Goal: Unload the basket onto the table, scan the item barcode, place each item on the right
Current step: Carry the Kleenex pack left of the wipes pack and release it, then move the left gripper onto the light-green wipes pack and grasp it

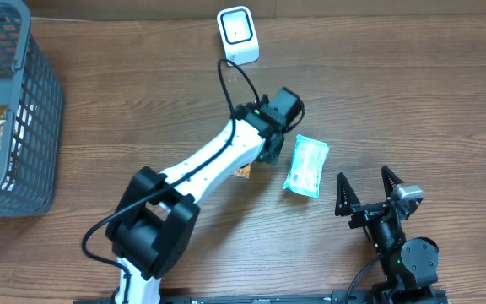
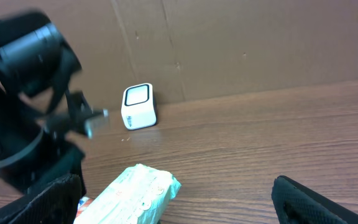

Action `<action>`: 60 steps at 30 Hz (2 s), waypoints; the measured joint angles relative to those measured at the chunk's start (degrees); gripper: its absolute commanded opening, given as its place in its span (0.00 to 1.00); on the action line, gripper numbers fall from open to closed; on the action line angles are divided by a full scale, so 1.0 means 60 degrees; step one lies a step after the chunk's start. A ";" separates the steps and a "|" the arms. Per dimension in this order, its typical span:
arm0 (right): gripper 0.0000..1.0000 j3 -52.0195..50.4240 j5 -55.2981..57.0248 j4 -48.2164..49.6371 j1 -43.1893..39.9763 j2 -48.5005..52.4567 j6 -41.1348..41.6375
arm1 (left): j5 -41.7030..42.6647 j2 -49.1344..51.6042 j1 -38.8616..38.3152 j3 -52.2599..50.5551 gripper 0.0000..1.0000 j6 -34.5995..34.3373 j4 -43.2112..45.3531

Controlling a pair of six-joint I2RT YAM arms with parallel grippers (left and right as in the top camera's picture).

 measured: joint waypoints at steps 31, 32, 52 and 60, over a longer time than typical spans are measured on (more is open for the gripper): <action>1.00 0.0000 0.0000 -0.0007 0.0000 0.0000 0.0004 | 0.1224 -0.1005 0.0947 0.0550 0.66 -0.1107 -0.0867; 1.00 0.0000 0.0004 -0.0007 0.0000 0.0000 0.0000 | 0.1373 -0.1173 0.0969 0.0823 0.71 -0.1144 -0.0863; 1.00 0.0000 0.0004 -0.0004 0.0004 0.0000 -0.0004 | 0.2987 -0.0321 -0.0809 0.1712 0.92 -0.1260 -0.0543; 1.00 0.0000 0.0004 -0.0004 0.0004 0.0000 0.0000 | 0.2608 -0.0044 -0.1158 0.1687 0.93 -0.1260 -0.0357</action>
